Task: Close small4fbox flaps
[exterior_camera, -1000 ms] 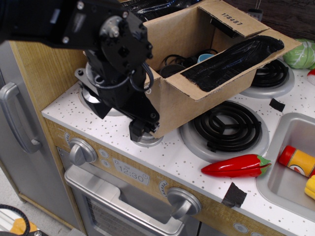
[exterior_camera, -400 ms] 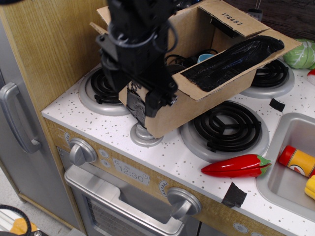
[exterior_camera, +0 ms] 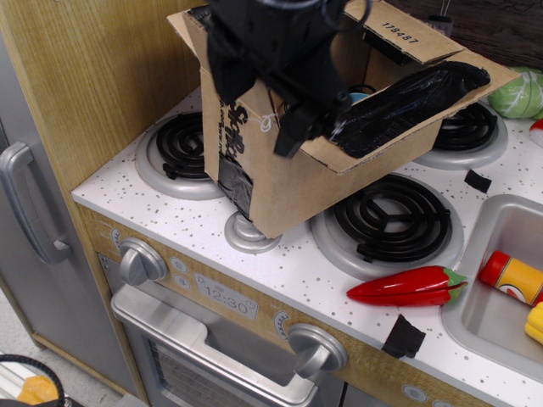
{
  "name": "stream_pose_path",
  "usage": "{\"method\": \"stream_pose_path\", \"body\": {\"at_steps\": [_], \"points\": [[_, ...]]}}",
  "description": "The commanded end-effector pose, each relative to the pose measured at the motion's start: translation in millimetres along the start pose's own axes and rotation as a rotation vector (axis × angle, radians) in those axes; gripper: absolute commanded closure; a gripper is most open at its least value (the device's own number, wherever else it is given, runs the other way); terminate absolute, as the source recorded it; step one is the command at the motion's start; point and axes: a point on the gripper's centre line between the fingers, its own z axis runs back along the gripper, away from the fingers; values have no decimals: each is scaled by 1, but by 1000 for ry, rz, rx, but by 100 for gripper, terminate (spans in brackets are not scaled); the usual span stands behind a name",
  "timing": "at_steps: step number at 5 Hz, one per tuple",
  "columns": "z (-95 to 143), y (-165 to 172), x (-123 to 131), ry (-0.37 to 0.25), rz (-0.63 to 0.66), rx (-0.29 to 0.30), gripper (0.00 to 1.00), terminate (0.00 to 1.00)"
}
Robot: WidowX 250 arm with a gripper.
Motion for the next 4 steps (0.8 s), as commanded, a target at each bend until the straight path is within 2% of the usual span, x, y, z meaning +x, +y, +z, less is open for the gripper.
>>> {"method": "stream_pose_path", "body": {"at_steps": [1,2,3,4], "points": [[0,6,34,-59,-63,-13,0,0],[-6,-1,50,-114,-93,-16,0,0],[-11,-6,61,-134,-106,-39,0,0],[-30,-2,67,-163,-126,-98,0,0]]}}
